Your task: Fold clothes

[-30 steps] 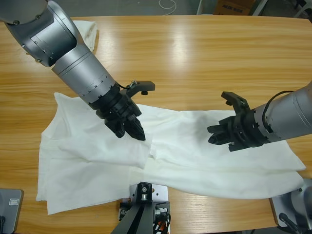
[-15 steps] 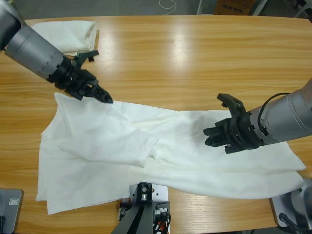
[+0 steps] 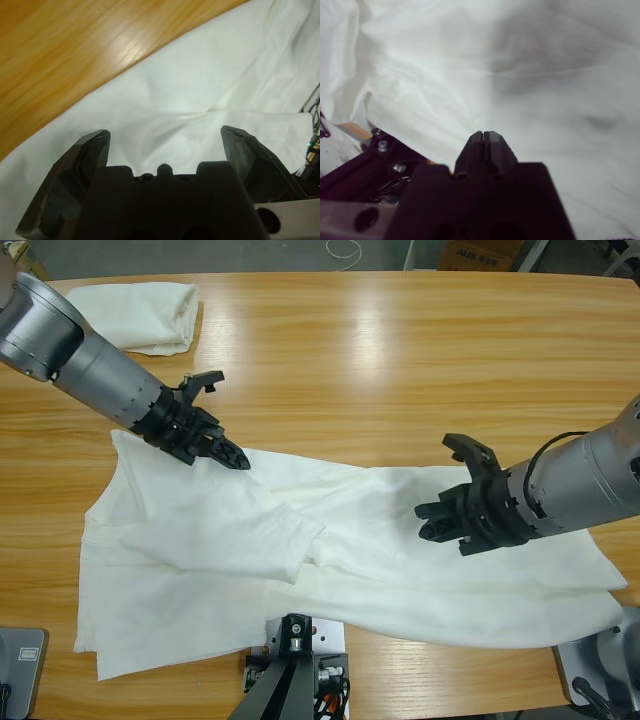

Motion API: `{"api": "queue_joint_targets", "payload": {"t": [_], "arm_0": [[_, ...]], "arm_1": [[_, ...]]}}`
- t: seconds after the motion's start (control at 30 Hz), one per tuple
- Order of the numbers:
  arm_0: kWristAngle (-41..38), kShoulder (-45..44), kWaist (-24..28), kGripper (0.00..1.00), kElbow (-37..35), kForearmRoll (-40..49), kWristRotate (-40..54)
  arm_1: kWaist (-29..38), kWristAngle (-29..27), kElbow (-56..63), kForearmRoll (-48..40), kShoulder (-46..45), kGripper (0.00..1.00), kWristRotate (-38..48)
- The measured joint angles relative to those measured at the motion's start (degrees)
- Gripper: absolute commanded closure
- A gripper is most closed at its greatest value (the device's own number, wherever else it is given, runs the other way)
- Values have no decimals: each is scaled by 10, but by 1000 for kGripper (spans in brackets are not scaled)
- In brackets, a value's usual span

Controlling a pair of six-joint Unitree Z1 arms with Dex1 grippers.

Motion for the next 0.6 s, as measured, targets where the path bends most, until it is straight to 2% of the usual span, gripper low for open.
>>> {"api": "queue_joint_targets", "payload": {"t": [0.1,0.13,0.2,0.23,0.27,0.6], "arm_0": [[0,7,-4,292,6,-2,0],[0,8,-4,382,9,-2,0],[0,11,-4,638,14,-2,0],[0,12,-4,869,16,-2,0],[0,12,-4,1000,17,-5,0],[-3,12,-27,1000,20,-29,15]], "arm_1": [[0,0,0,-2,4,1000,0],[0,0,0,-3,5,1000,0],[0,0,0,-4,7,1000,0],[0,0,0,-4,7,1000,0],[0,0,0,-4,8,1000,0],[0,1,0,-4,8,1000,0]]}}
